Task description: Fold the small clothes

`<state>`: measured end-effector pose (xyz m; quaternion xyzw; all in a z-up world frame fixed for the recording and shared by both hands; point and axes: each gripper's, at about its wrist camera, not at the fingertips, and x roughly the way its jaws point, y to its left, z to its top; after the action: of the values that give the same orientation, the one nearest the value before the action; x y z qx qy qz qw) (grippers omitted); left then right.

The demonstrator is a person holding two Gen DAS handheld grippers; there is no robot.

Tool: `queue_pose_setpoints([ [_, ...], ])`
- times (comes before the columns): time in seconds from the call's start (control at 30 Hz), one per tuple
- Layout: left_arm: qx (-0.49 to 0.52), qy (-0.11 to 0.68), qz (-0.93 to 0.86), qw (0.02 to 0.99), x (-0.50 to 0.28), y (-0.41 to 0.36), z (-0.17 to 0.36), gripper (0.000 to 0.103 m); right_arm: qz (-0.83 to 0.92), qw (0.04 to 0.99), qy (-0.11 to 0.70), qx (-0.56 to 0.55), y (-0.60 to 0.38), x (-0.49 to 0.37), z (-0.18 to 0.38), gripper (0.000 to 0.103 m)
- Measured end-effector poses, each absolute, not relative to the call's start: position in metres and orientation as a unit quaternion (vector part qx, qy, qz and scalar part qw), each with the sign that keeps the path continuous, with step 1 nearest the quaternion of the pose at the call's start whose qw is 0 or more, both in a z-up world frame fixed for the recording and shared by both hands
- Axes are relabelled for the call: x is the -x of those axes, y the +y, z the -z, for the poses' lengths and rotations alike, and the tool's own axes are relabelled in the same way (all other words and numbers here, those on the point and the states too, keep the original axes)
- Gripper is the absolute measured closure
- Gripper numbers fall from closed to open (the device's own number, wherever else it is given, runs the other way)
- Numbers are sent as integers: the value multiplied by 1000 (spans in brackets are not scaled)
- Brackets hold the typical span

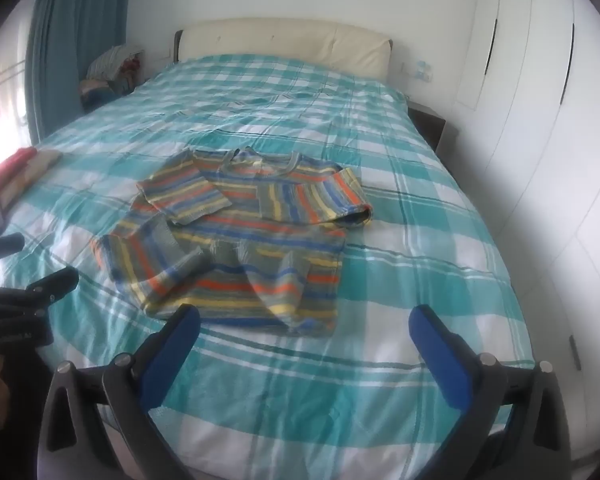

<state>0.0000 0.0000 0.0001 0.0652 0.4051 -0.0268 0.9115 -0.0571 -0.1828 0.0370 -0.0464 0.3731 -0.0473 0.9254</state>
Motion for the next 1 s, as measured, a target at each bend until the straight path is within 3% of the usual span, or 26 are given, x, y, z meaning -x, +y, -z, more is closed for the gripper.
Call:
queue_pose_setpoints([
  [1.0, -56, 418, 17, 907, -2, 7, 6, 0, 73, 914, 394, 65, -180, 57, -26, 0],
])
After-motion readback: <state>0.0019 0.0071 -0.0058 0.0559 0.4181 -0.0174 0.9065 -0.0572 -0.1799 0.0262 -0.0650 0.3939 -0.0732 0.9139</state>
